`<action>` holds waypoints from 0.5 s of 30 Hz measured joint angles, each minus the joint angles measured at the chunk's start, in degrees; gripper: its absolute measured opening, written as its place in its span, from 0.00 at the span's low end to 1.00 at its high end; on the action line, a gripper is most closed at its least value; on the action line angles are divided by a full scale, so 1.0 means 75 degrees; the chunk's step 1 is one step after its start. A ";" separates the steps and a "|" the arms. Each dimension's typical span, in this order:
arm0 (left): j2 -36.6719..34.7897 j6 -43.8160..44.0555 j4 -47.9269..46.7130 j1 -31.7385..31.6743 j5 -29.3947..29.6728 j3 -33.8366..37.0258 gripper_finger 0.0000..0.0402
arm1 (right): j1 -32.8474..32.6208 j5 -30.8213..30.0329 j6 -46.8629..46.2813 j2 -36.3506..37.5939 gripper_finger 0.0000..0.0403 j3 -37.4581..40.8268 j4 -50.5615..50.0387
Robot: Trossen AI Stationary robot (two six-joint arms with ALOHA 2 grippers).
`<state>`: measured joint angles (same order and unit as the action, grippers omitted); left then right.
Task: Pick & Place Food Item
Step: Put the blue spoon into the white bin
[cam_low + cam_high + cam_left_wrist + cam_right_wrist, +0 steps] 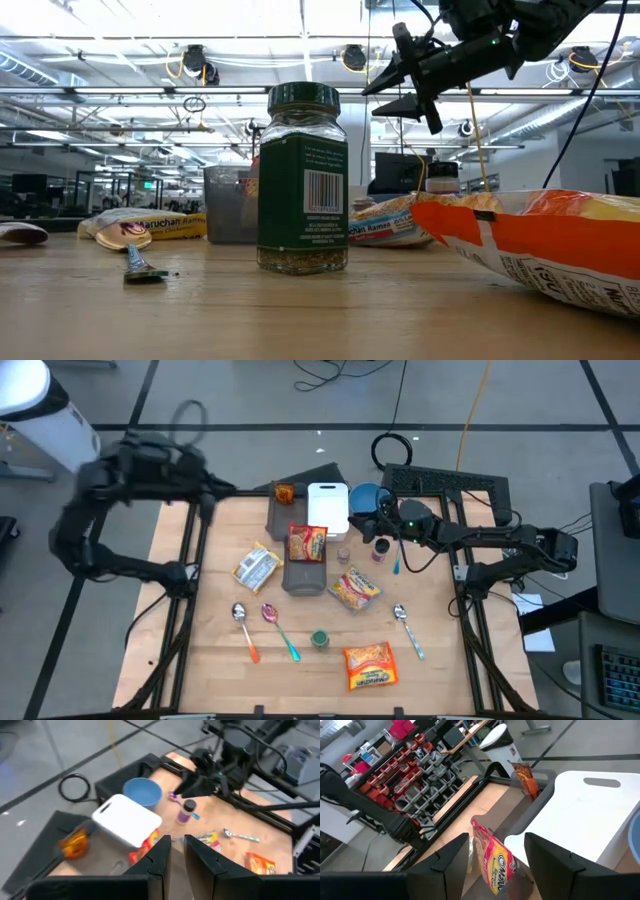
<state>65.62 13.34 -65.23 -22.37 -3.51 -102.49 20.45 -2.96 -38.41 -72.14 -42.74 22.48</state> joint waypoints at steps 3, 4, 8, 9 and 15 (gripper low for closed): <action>-0.0009 0.0098 0.1372 0.0477 -0.0043 0.1042 0.14 | 0.0006 0.0000 0.0012 0.0000 0.46 0.0000 0.0000; -0.0009 0.0097 0.1865 0.0616 -0.0129 0.1381 0.14 | 0.0006 0.0000 0.0012 0.0000 0.46 0.0000 0.0000; 0.0051 0.0097 0.4220 0.1178 -0.0591 0.2706 0.14 | 0.0009 -0.0003 0.0087 0.0000 0.46 0.0000 0.0000; 0.0095 0.0097 0.4877 0.1309 -0.0765 0.3020 0.14 | 0.0009 -0.0003 0.0159 0.0000 0.46 0.0000 0.0000; 0.0174 0.0098 0.7931 0.1865 -0.1125 0.4549 0.14 | 0.0063 0.0054 0.0326 0.0134 0.46 0.0000 -0.0007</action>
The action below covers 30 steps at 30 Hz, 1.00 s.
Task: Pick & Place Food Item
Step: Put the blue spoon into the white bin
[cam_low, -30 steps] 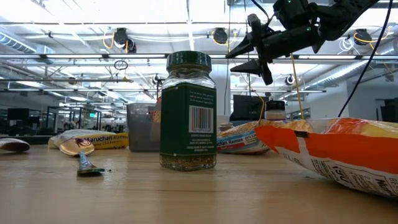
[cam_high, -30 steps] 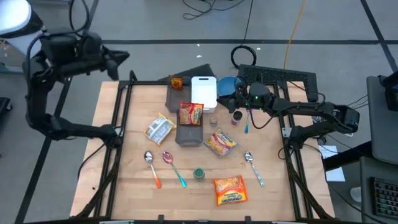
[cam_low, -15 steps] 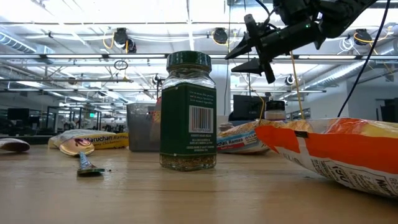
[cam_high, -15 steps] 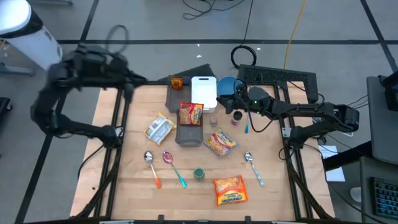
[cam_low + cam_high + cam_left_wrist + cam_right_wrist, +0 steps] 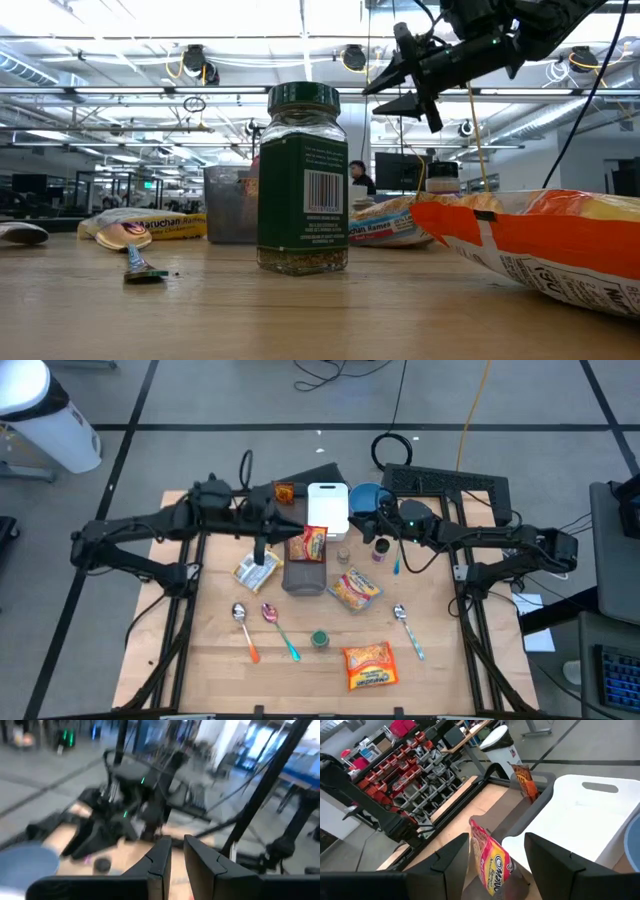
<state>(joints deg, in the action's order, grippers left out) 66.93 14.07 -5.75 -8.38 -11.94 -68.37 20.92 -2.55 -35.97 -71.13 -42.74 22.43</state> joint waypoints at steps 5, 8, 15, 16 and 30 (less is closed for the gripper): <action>0.0010 0.0285 0.0509 0.0035 0.0062 0.0631 0.14 | 0.0305 0.0719 0.0767 0.0731 0.46 0.0000 0.0065; -0.0005 0.0348 0.0560 0.0032 0.0242 0.0871 0.14 | 0.0518 0.0707 0.1082 0.1437 0.46 0.0000 -0.0191; -0.0004 0.0470 0.0787 0.0029 0.0646 0.1570 0.14 | 0.0816 -0.0022 0.1585 0.3213 0.46 -0.0343 -0.2944; 0.0000 0.0553 0.0791 0.0029 0.0636 0.1696 0.14 | 0.0814 -0.0151 0.1701 0.3380 0.45 -0.0530 -0.3576; 0.0004 0.0917 0.1687 -0.0178 0.0587 0.2158 0.14 | 0.0598 -0.0440 0.0274 0.2732 0.35 -0.2289 -0.8857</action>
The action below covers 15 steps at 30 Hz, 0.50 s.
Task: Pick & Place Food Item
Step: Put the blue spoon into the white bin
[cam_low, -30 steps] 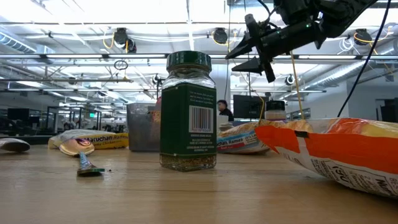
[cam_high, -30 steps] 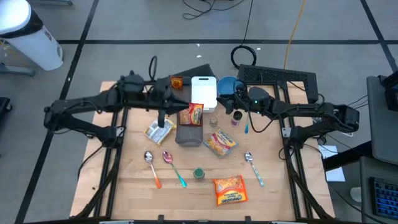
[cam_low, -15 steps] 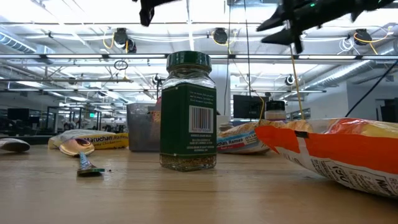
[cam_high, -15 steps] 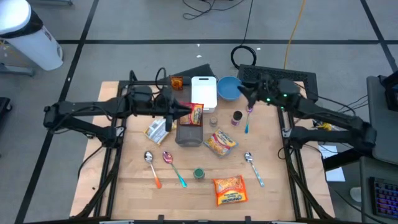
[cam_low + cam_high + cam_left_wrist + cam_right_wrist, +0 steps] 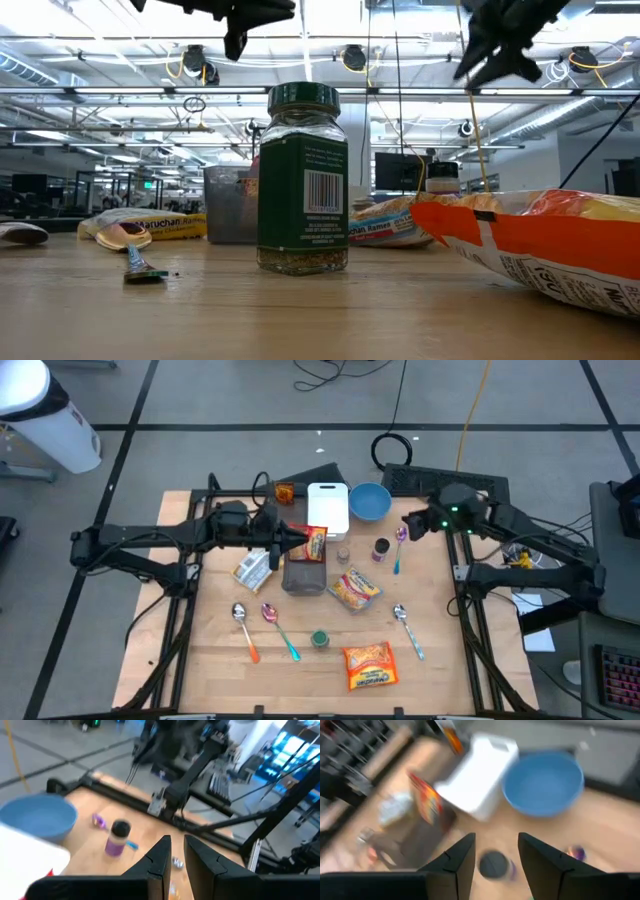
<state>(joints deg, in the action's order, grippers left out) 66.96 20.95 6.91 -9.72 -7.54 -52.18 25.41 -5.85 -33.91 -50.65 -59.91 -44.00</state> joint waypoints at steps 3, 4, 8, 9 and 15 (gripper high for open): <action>-0.0003 -0.0012 0.0296 -0.0003 -0.0002 0.0000 0.14 | 0.0059 0.0049 -0.0265 -0.0516 0.35 0.0163 -0.0203; -0.0003 -0.0012 0.0318 -0.0003 -0.0002 0.0000 0.14 | 0.0101 0.0178 -0.0311 -0.0699 0.36 0.0212 -0.0219; -0.0003 0.0046 0.0250 -0.0003 -0.0005 0.0000 0.14 | 0.0327 0.0596 -0.0397 -0.1407 0.41 0.0250 -0.0211; -0.0003 0.0058 0.0243 -0.0001 -0.0006 0.0000 0.14 | 0.0395 0.0607 -0.0384 -0.1561 0.43 0.0252 -0.0223; -0.0003 0.0076 0.0247 -0.0002 -0.0010 0.0000 0.14 | 0.1005 0.0610 -0.0096 -0.2134 0.54 0.0255 -0.0192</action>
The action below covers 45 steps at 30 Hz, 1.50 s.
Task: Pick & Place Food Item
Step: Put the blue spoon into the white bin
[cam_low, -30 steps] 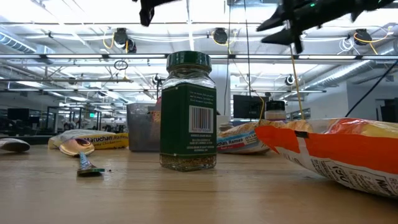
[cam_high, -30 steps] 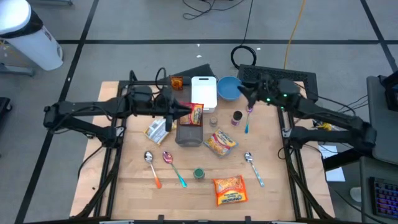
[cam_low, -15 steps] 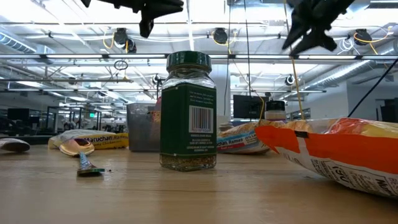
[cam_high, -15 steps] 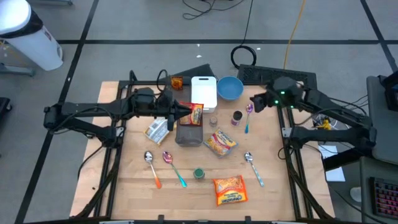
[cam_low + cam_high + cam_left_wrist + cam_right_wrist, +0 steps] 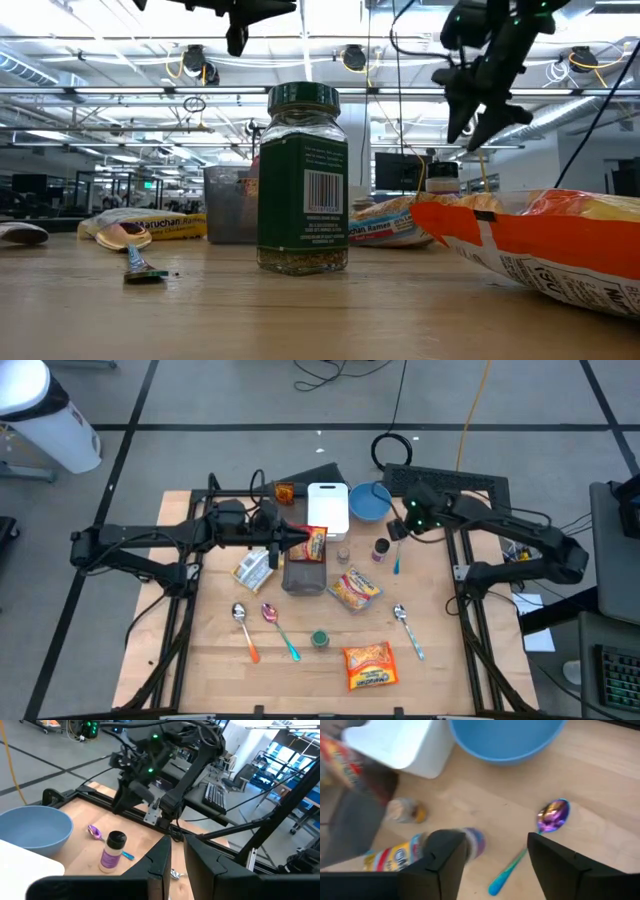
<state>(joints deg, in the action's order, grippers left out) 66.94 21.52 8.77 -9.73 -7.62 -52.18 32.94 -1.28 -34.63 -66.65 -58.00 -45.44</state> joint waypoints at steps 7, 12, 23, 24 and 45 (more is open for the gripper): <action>0.0000 -0.0027 0.0002 0.0000 -0.0003 0.0000 0.14 | 0.0752 0.0581 0.0029 -0.0408 0.64 0.0000 -0.0034; 0.0000 -0.0122 0.0004 0.0000 0.0017 0.0000 0.14 | 0.1199 0.0585 -0.0203 -0.0864 0.66 0.0006 0.0069; 0.0000 -0.0045 0.0004 0.0000 0.0020 -0.0003 0.14 | 0.1315 0.0606 -0.0075 -0.1051 0.65 0.0006 0.1490; 0.0000 -0.0044 0.0004 0.0000 0.0020 -0.0003 0.14 | 0.1315 0.0606 0.0121 -0.1049 0.65 0.0006 0.1661; -0.0263 0.1028 0.0320 -0.0694 -0.0332 -0.0026 0.14 | 0.1312 0.0589 0.0142 -0.0829 0.62 0.0009 0.3257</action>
<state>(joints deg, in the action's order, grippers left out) 64.97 29.23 11.16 -14.94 -10.11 -52.38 42.78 3.14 -33.57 -72.87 -57.93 -21.01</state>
